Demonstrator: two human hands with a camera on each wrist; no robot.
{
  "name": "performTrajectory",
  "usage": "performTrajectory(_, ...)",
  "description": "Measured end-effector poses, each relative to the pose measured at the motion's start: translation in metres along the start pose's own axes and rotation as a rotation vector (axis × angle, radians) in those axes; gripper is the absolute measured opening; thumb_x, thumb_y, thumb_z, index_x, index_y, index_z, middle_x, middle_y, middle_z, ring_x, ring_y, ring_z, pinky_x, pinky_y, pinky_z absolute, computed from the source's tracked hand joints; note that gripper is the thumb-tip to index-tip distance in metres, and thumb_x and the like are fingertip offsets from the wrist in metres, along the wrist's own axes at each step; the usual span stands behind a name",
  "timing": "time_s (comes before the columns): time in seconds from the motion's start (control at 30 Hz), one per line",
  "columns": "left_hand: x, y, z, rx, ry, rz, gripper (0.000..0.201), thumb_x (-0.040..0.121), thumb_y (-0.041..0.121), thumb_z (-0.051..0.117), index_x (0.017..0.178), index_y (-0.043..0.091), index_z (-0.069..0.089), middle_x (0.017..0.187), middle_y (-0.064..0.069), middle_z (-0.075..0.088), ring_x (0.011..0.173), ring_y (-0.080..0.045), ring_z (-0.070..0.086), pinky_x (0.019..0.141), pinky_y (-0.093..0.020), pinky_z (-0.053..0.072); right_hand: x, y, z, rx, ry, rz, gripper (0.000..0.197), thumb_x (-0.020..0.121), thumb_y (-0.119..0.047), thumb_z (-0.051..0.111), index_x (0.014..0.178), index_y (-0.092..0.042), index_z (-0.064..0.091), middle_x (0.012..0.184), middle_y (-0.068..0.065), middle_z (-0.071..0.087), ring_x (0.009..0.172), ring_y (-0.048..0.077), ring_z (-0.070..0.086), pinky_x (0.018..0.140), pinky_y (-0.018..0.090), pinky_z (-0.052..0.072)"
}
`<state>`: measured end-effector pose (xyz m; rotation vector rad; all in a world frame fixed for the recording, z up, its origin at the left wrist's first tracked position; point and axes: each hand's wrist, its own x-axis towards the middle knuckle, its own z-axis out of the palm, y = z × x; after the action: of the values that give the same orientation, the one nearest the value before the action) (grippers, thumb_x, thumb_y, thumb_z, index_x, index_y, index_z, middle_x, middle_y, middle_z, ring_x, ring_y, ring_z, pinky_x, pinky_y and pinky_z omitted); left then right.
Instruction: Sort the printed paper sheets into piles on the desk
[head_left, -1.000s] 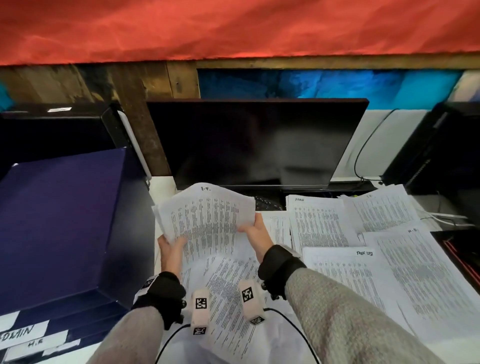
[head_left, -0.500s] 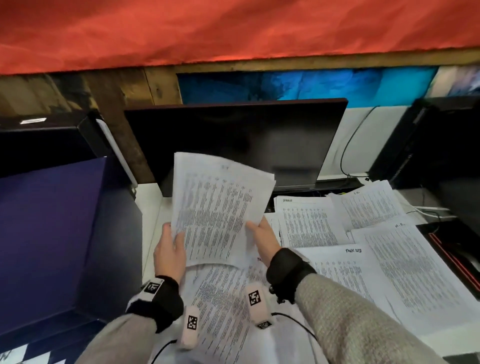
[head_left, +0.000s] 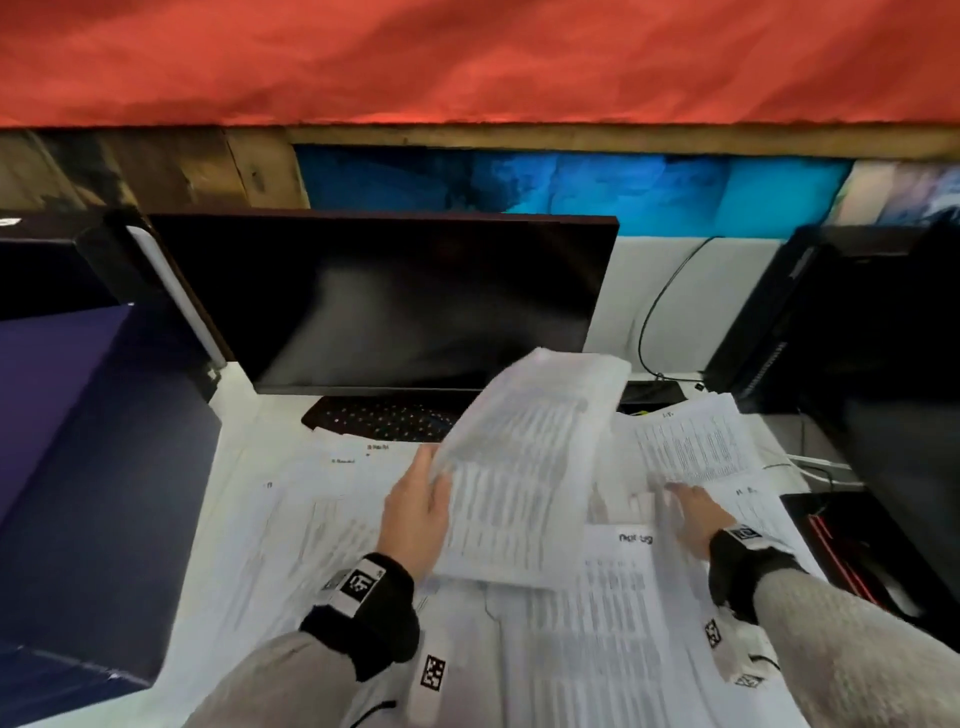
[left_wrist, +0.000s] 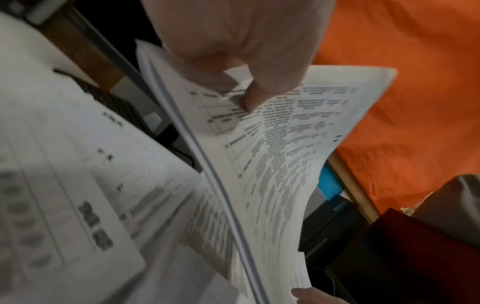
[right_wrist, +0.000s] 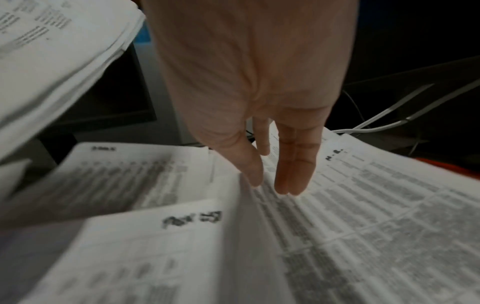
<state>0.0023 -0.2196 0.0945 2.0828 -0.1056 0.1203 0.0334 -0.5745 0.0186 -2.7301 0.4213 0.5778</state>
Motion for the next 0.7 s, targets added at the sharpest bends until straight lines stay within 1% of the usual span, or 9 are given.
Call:
performTrajectory(0.1, -0.004, 0.007, 0.03, -0.024, -0.1, -0.112, 0.032, 0.1, 0.019, 0.039, 0.132, 0.02, 0.041, 0.092, -0.009, 0.067, 0.071, -0.005, 0.064, 0.061, -0.021, 0.05, 0.017, 0.024, 0.001, -0.122, -0.059, -0.076, 0.065, 0.09, -0.01, 0.041, 0.148, -0.027, 0.017, 0.158, 0.001, 0.013, 0.136, 0.029, 0.035, 0.111, 0.045, 0.033)
performTrajectory(0.17, -0.006, 0.01, 0.045, -0.011, -0.126, -0.212, 0.047, 0.101, 0.019, 0.039, 0.146, 0.013, 0.026, 0.1, -0.027, 0.062, 0.076, -0.022, 0.063, 0.076, -0.042, 0.05, 0.025, 0.03, -0.002, -0.167, -0.136, -0.091, 0.066, 0.091, -0.016, 0.038, 0.149, -0.03, 0.011, 0.159, -0.004, 0.001, 0.138, 0.031, 0.032, 0.112, 0.046, 0.03)
performTrajectory(0.23, -0.007, 0.012, 0.055, -0.005, -0.135, -0.25, 0.051, 0.101, 0.018, 0.039, 0.148, 0.011, 0.021, 0.097, -0.03, 0.061, 0.07, -0.025, 0.06, 0.076, -0.048, 0.047, 0.031, 0.032, -0.003, -0.195, -0.184, -0.095, 0.068, 0.09, -0.02, 0.038, 0.149, -0.031, 0.008, 0.159, -0.005, -0.004, 0.138, 0.032, 0.034, 0.112, 0.045, 0.03)
performTrajectory(0.33, -0.007, 0.013, 0.062, -0.018, -0.133, -0.274, 0.051, 0.101, 0.016, 0.038, 0.149, 0.011, 0.02, 0.117, -0.038, 0.051, 0.067, -0.02, 0.061, 0.086, -0.051, 0.045, 0.033, 0.032, -0.001, -0.254, -0.228, -0.088, 0.073, 0.087, -0.025, 0.044, 0.149, -0.032, 0.007, 0.159, -0.004, 0.002, 0.134, 0.034, 0.038, 0.11, 0.047, 0.034)
performTrajectory(0.4, -0.006, 0.012, 0.065, -0.034, -0.118, -0.292, 0.051, 0.101, 0.016, 0.038, 0.149, 0.011, 0.02, 0.115, -0.038, 0.053, 0.055, -0.013, 0.055, 0.076, -0.05, 0.049, 0.033, 0.031, -0.001, -0.282, -0.232, -0.091, 0.076, 0.084, -0.015, 0.047, 0.148, -0.031, 0.01, 0.154, 0.0, 0.011, 0.126, 0.036, 0.045, 0.105, 0.047, 0.039)
performTrajectory(0.47, -0.004, 0.007, 0.07, -0.046, -0.11, -0.307, 0.051, 0.101, 0.016, 0.039, 0.148, 0.011, 0.02, 0.097, -0.038, 0.057, 0.044, -0.005, 0.045, 0.051, -0.031, 0.046, 0.037, 0.032, -0.003, -0.316, -0.219, -0.116, 0.084, 0.079, -0.004, 0.051, 0.147, -0.033, 0.01, 0.152, 0.001, 0.005, 0.12, 0.037, 0.05, 0.102, 0.045, 0.043)
performTrajectory(0.5, -0.003, 0.004, 0.072, -0.045, -0.107, -0.309, 0.051, 0.101, 0.017, 0.039, 0.148, 0.011, 0.02, 0.08, -0.031, 0.057, 0.042, -0.003, 0.039, 0.048, -0.021, 0.039, 0.04, 0.033, -0.004, -0.327, -0.21, -0.129, 0.089, 0.077, -0.001, 0.054, 0.147, -0.033, 0.01, 0.153, 0.0, 0.0, 0.121, 0.037, 0.05, 0.102, 0.044, 0.043)
performTrajectory(0.6, -0.002, -0.002, 0.078, -0.026, -0.105, -0.31, 0.051, 0.101, 0.018, 0.039, 0.148, 0.011, 0.021, 0.056, 0.002, 0.038, 0.05, -0.009, 0.034, 0.052, -0.021, 0.034, 0.049, 0.033, -0.002, -0.354, -0.229, -0.178, 0.094, 0.074, 0.001, 0.06, 0.148, -0.031, 0.011, 0.156, -0.002, -0.003, 0.125, 0.035, 0.047, 0.103, 0.041, 0.043)
performTrajectory(0.7, -0.003, -0.006, 0.082, -0.014, -0.101, -0.305, 0.052, 0.101, 0.018, 0.04, 0.149, 0.012, 0.02, 0.056, 0.004, 0.032, 0.05, -0.009, 0.032, 0.051, -0.023, 0.032, 0.051, 0.026, 0.0, -0.354, -0.215, -0.179, 0.088, 0.075, 0.004, 0.06, 0.146, -0.027, 0.018, 0.148, 0.002, 0.012, 0.115, 0.034, 0.054, 0.097, 0.038, 0.047)
